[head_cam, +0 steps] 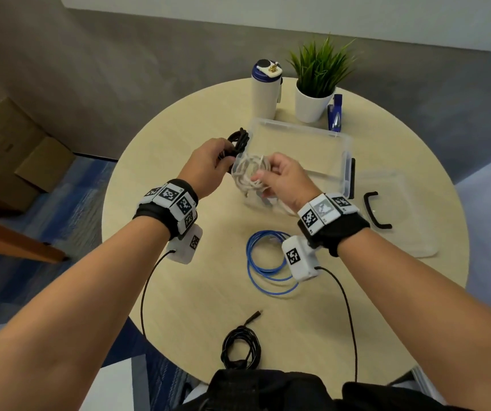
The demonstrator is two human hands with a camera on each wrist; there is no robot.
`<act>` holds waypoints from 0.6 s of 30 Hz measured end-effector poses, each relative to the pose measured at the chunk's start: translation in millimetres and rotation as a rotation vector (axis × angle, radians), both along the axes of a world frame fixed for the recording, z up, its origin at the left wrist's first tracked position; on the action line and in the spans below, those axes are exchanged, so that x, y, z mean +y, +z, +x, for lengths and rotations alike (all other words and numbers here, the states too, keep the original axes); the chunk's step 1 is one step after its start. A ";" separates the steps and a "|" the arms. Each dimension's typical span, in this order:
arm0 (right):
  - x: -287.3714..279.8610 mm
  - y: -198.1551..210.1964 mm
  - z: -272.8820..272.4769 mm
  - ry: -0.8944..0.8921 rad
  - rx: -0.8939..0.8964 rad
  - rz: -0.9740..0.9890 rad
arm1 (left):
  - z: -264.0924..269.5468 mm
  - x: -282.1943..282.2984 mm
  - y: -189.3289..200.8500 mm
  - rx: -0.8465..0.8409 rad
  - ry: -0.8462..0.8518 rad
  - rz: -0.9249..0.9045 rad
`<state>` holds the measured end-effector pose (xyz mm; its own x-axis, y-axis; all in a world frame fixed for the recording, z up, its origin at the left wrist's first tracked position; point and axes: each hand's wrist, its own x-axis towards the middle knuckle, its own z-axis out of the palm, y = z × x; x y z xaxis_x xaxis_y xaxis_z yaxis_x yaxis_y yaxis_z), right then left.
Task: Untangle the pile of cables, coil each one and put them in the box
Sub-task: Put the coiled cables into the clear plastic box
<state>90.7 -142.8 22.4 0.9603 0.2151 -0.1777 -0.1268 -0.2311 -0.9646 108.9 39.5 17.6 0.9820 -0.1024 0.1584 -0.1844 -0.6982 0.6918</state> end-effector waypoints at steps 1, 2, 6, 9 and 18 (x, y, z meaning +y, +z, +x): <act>-4.1 7.0 4.4 -0.052 -0.009 0.035 | 2.6 0.7 0.5 -0.027 -0.001 0.042; -9.6 12.7 9.0 -0.113 -0.028 0.061 | 5.1 0.4 1.4 -0.060 -0.003 0.076; -36.3 19.6 24.7 -0.318 -0.183 -0.142 | 13.7 -9.9 6.4 -0.095 -0.117 0.220; -54.9 17.2 33.7 -0.155 -0.179 -0.613 | 18.5 -28.0 9.2 -0.065 -0.297 0.388; -61.6 4.4 44.9 0.166 -0.065 -1.171 | 26.4 -68.0 13.8 0.218 -0.370 0.661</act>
<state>135.6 -204.4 26.8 0.9505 0.0769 -0.3010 0.0297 -0.9869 -0.1584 135.2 -28.5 31.4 0.8678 -0.4343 -0.2413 -0.3928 -0.8971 0.2022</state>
